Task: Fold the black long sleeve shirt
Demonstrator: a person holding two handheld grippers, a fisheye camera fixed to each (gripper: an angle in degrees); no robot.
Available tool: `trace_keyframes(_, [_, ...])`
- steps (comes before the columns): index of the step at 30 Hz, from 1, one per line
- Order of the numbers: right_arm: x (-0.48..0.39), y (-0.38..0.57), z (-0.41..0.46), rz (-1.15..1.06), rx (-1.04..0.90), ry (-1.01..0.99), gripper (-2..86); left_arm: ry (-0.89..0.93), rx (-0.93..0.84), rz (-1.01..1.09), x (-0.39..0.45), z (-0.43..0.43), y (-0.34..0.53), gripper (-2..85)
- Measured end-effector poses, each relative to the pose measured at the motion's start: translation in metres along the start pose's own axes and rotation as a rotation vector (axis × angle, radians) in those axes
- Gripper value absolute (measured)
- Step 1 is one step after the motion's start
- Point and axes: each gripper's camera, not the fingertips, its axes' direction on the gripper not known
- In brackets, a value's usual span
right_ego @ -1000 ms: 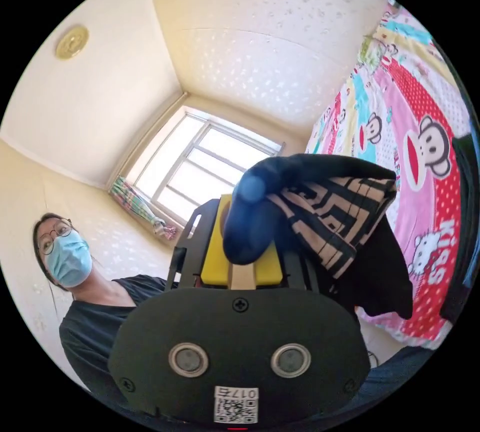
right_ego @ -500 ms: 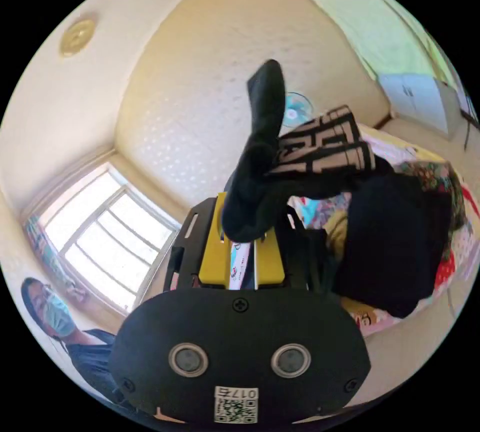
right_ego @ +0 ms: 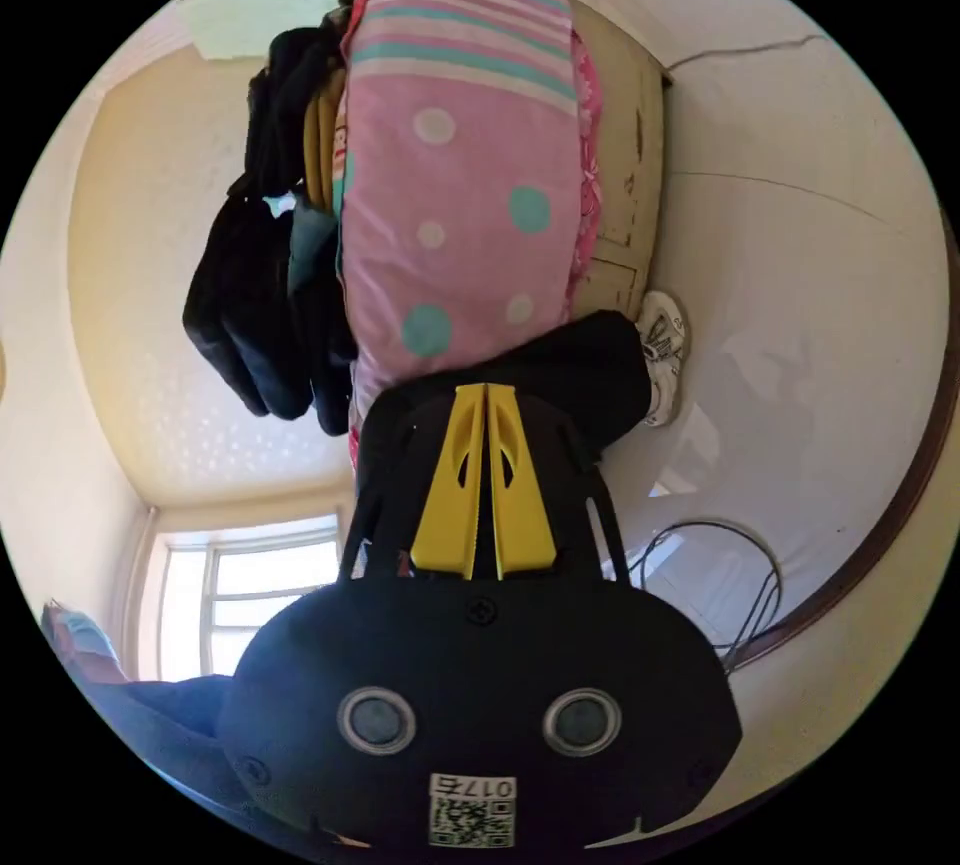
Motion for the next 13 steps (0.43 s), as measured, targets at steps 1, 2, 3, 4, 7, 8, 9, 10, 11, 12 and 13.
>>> trace_keyframes(1, [-0.020, 0.011, 0.013, -0.087, -0.043, 0.064, 0.3, -0.016, -0.001, 0.013, 0.005, -0.002, -0.003, -1.0])
trace_keyframes(2, [-0.051, 0.023, 0.035, -0.208, -0.122, 0.141, 0.3, -0.045, -0.001, 0.040, 0.014, -0.004, -0.009, -1.0])
trace_keyframes(3, [-0.068, 0.029, 0.049, -0.280, -0.173, 0.178, 0.3, -0.069, 0.004, 0.066, 0.022, -0.007, -0.012, -1.0])
trace_keyframes(4, [-0.106, 0.045, 0.078, -0.446, -0.284, 0.255, 0.3, -0.079, 0.008, 0.077, 0.026, -0.008, -0.013, -1.0])
trace_keyframes(7, [-0.186, 0.098, 0.142, -0.762, -0.248, 0.774, 0.3, -0.113, 0.043, 0.098, 0.032, -0.014, -0.009, -1.0])
trace_keyframes(8, [-0.216, 0.123, 0.165, -0.937, -0.190, 0.849, 0.3, -0.128, 0.058, 0.090, 0.030, -0.017, -0.006, -1.0])
trace_keyframes(9, [-0.229, 0.136, 0.175, -1.037, -0.167, 0.851, 0.2, -0.146, 0.073, 0.077, 0.025, -0.021, -0.002, -1.0])
trace_keyframes(10, [-0.250, 0.163, 0.195, -1.226, -0.120, 0.821, 0.2, -0.157, 0.081, 0.069, 0.023, -0.023, 0.000, -1.0])
trace_keyframes(11, [-0.266, 0.186, 0.217, -1.372, -0.090, 0.772, 0.2, -0.180, 0.101, 0.050, 0.016, -0.030, 0.005, -1.0])
trace_keyframes(12, [-0.271, 0.196, 0.230, -1.429, -0.093, 0.743, 0.2, -0.200, 0.126, 0.026, 0.008, -0.039, 0.008, -1.0])
trace_keyframes(13, [-0.281, 0.211, 0.261, -1.501, -0.155, 0.683, 0.2, -0.207, 0.140, 0.012, 0.003, -0.044, 0.010, -1.0])
